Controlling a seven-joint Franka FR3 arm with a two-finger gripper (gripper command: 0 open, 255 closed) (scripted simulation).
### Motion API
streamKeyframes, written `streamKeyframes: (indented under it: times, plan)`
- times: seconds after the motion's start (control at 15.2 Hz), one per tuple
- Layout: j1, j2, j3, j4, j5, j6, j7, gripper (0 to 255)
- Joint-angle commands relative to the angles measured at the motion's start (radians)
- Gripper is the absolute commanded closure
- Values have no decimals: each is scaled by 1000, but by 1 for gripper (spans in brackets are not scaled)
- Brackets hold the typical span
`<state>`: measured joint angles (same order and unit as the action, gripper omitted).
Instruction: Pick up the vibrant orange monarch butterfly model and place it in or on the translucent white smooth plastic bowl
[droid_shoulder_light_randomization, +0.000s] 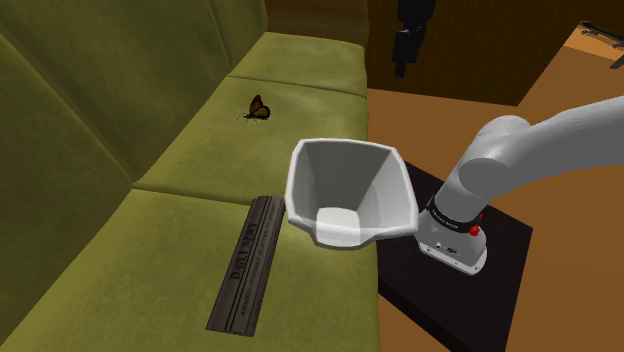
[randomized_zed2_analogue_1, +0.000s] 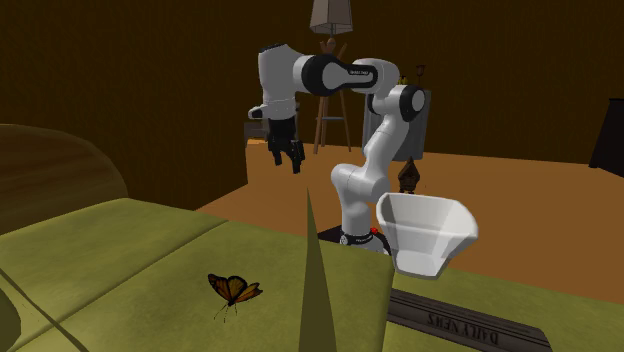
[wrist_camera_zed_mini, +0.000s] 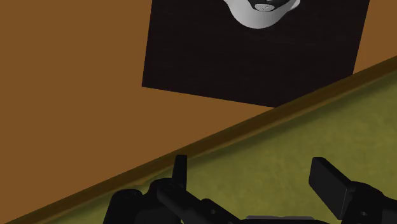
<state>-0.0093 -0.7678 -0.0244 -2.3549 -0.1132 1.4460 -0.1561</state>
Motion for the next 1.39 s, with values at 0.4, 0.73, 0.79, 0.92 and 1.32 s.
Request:
streamKeyframes:
  times: [0.4,0.73,0.79,0.92,1.32]
  plan:
    - [6,141,117,50,115,61,229,0]
    - [7,291,201,131,183,116,412,0]
    - [6,324,217,151,193,127,448,0]
    - [6,392,245,196,209,147,519,0]
    - [8,613,315,362,227,196,728,0]
